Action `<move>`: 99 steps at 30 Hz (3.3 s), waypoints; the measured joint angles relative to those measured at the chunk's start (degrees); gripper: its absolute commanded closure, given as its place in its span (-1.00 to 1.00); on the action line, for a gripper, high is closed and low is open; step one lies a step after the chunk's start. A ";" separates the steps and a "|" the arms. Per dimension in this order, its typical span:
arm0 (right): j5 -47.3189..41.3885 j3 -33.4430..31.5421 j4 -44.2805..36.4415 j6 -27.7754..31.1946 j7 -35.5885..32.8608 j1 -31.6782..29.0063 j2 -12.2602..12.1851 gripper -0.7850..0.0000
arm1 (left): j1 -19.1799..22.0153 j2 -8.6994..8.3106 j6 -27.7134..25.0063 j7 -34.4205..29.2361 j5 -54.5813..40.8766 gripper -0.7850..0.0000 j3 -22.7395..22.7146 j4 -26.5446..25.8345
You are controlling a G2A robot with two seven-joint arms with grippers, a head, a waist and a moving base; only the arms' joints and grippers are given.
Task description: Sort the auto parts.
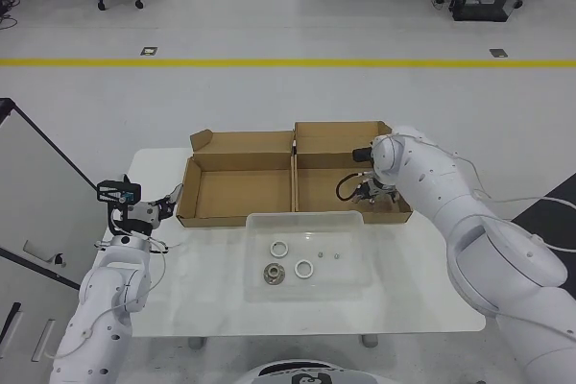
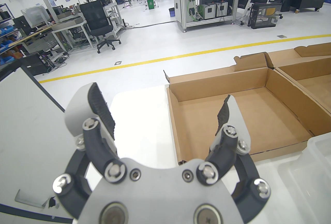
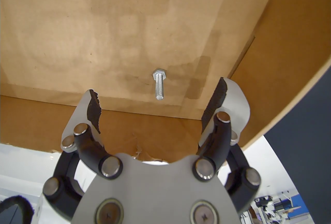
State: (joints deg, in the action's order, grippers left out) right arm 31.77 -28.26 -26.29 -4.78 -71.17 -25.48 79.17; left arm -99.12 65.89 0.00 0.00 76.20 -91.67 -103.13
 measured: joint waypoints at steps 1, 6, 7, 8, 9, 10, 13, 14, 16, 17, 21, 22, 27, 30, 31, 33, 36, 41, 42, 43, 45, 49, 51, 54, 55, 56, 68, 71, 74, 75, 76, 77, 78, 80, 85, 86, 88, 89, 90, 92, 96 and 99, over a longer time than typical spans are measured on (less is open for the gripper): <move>0.00 0.00 0.00 0.00 0.00 0.00 0.00 -1.00 | 0.00 0.00 0.00 0.00 0.00 -1.00 0.00 0.00; 0.00 0.00 0.00 0.00 0.00 0.00 0.00 -1.00 | 0.00 0.00 0.00 0.00 0.00 -1.00 0.00 0.00; 0.00 0.00 0.00 0.00 0.00 0.00 0.00 -1.00 | 0.00 0.00 0.00 0.00 0.00 -1.00 0.00 0.00; -0.03 -0.13 -0.20 0.16 0.17 0.07 -0.04 -1.00 | 0.00 0.00 0.00 0.00 0.00 -1.00 0.00 0.00; -0.09 -0.45 -0.81 0.87 0.96 0.14 -0.16 -1.00 | 0.00 0.00 0.00 0.00 0.00 -1.00 0.00 0.00; -0.11 -0.84 -1.58 2.14 2.47 0.15 -0.38 -1.00 | 0.00 0.00 0.00 0.00 0.00 -1.00 0.00 0.00; -0.38 -2.42 -3.12 5.38 6.06 0.43 -1.45 -1.00 | 0.00 0.00 0.00 0.00 0.00 -1.00 0.00 0.00; -0.61 -3.17 -4.01 6.14 6.22 0.67 -1.91 -1.00 | 0.00 0.00 0.00 0.00 0.00 -1.00 0.00 0.00; -0.87 -4.28 -5.86 7.42 6.01 0.83 -2.68 -1.00 | 0.00 0.00 0.00 0.00 0.00 -1.00 0.00 0.00; -0.82 -4.98 -7.48 8.19 5.72 0.80 -3.24 -1.00 | 0.00 0.00 0.00 0.00 0.00 -1.00 0.00 0.00; -0.09 -7.63 -15.08 10.01 3.71 -0.11 -5.50 -1.00 | 0.00 0.00 0.00 0.00 0.00 -1.00 0.00 0.00; 0.35 -8.34 -17.37 9.96 2.89 -0.53 -6.13 -1.00 | 0.00 0.00 0.00 0.00 0.00 -1.00 0.00 0.00; 3.47 -13.67 -34.13 9.63 -4.11 -5.20 -10.45 -1.00 | 0.00 0.00 0.00 0.00 0.00 -1.00 0.00 0.00; 5.50 -17.84 -45.72 10.20 -8.99 -9.82 -13.22 -1.00 | 0.00 0.00 0.00 0.00 0.00 -1.00 0.00 0.00; 5.75 -19.17 -49.12 10.89 -10.38 -11.48 -14.01 -1.00 | 0.00 0.00 0.00 0.00 0.00 -1.00 0.00 0.00; 6.59 -22.21 -56.53 12.30 -13.59 -15.42 -15.71 -1.00 | 0.00 0.00 0.00 0.00 0.00 -1.00 0.00 0.00; 7.97 -26.03 -66.07 13.97 -16.83 -20.87 -17.76 -1.00 | 0.00 0.00 0.00 0.00 0.00 -1.00 0.00 0.00; 9.64 -28.83 -77.27 17.42 -16.83 -28.19 -20.93 -1.00 | 0.00 0.00 0.00 0.00 0.00 -1.00 0.00 0.00; 9.64 -28.78 -78.66 18.17 -16.82 -29.01 -21.46 -1.00 | 0.00 0.00 0.00 0.00 0.00 -1.00 0.00 0.00; 9.56 -28.56 -79.86 18.91 -16.82 -29.68 -21.97 -1.00 | 0.00 0.00 0.00 0.00 0.00 -1.00 0.00 0.00; 9.45 -27.68 -81.71 20.14 -16.82 -30.51 -23.08 -1.00 | 0.00 0.00 0.00 0.00 0.00 -1.00 0.00 0.00; 8.79 -24.09 -83.52 21.13 -16.83 -29.73 -24.82 -1.00 | 0.00 0.00 0.00 0.00 0.00 -1.00 0.00 0.00; 8.27 -21.19 -83.94 21.08 -16.83 -28.12 -25.62 -1.00 | 0.00 0.00 0.00 0.00 0.00 -1.00 0.00 0.00; 6.81 -16.42 -83.90 21.06 -16.83 -24.82 -26.55 -1.00 | 0.00 0.00 0.00 0.00 0.00 -1.00 0.00 0.00; 6.23 -14.88 -83.69 21.06 -16.83 -23.64 -26.77 -1.00 | 0.00 0.00 0.00 0.00 0.00 -1.00 0.00 0.00; 5.35 -12.87 -83.29 21.06 -16.83 -21.99 -27.02 -1.00 | 0.00 0.00 0.00 0.00 0.00 -1.00 0.00 0.00; -3.88 2.18 -75.80 20.31 -16.83 -9.92 -25.51 -1.00 | 0.00 0.00 0.00 0.00 0.00 -1.00 0.00 0.00; -4.97 4.07 -74.24 20.04 -16.83 -8.76 -24.47 -1.00 | 0.00 0.00 0.00 0.00 0.00 -1.00 0.00 0.00; -5.61 5.45 -72.70 19.93 -16.83 -8.01 -23.49 -1.00 | 0.00 0.00 0.00 0.00 0.00 -1.00 0.00 0.00; -5.51 5.74 -72.31 19.85 -16.83 -7.83 -23.30 -1.00 | 0.00 0.00 0.00 0.00 0.00 -1.00 0.00 0.00; -5.39 5.87 -72.13 19.81 -16.83 -7.73 -23.22 -1.00 | 0.00 0.00 0.00 0.00 0.00 -1.00 0.00 0.00; -5.32 5.90 -72.08 19.78 -16.83 -7.71 -23.21 -1.00 | 0.00 0.00 0.00 0.00 0.00 -1.00 0.00 0.00; -5.31 5.89 -72.09 19.78 -16.83 -7.71 -23.22 -1.00 | 0.00 0.00 0.00 0.00 0.00 -1.00 0.00 0.00; -5.31 5.87 -72.12 19.78 -16.83 -7.73 -23.24 -1.00 | 0.00 0.00 0.00 0.00 0.00 -1.00 0.00 0.00; -5.25 5.85 -72.13 19.82 -16.74 -7.80 -23.24 -1.00 | 0.00 0.00 0.00 0.00 0.00 -1.00 0.00 0.00; -4.81 5.89 -71.98 20.14 -15.94 -8.20 -23.25 -1.00 | 0.00 0.00 0.00 0.00 0.00 -1.00 0.00 0.00; -3.92 6.35 -71.18 21.29 -14.81 -9.01 -23.25 -1.00 | 0.00 0.00 0.00 0.00 0.00 -1.00 0.00 0.00; -3.60 6.75 -70.71 22.19 -14.50 -9.39 -23.15 -1.00 | 0.00 0.00 0.00 0.00 0.00 -1.00 0.00 0.00; -3.50 6.98 -70.47 22.83 -14.37 -9.53 -23.04 -1.00 | 0.00 0.00 0.00 0.00 0.00 -1.00 0.00 0.00; -3.64 7.36 -69.98 23.92 -13.95 -9.77 -22.78 -1.00 | 0.00 0.00 0.00 0.00 0.00 -1.00 0.00 0.00; -3.60 8.18 -68.54 25.21 -12.68 -10.05 -22.29 -1.00 | 0.00 0.00 0.00 0.00 0.00 -1.00 0.00 0.00; -3.60 8.65 -67.32 26.08 -11.81 -10.12 -21.95 -0.88 | 0.00 0.00 0.00 0.00 0.00 -1.00 0.00 0.00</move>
State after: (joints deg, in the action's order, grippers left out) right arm 28.17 -19.62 -93.61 21.30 -82.98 -35.61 57.22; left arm -99.12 65.89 0.00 0.00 76.20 -91.67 -103.13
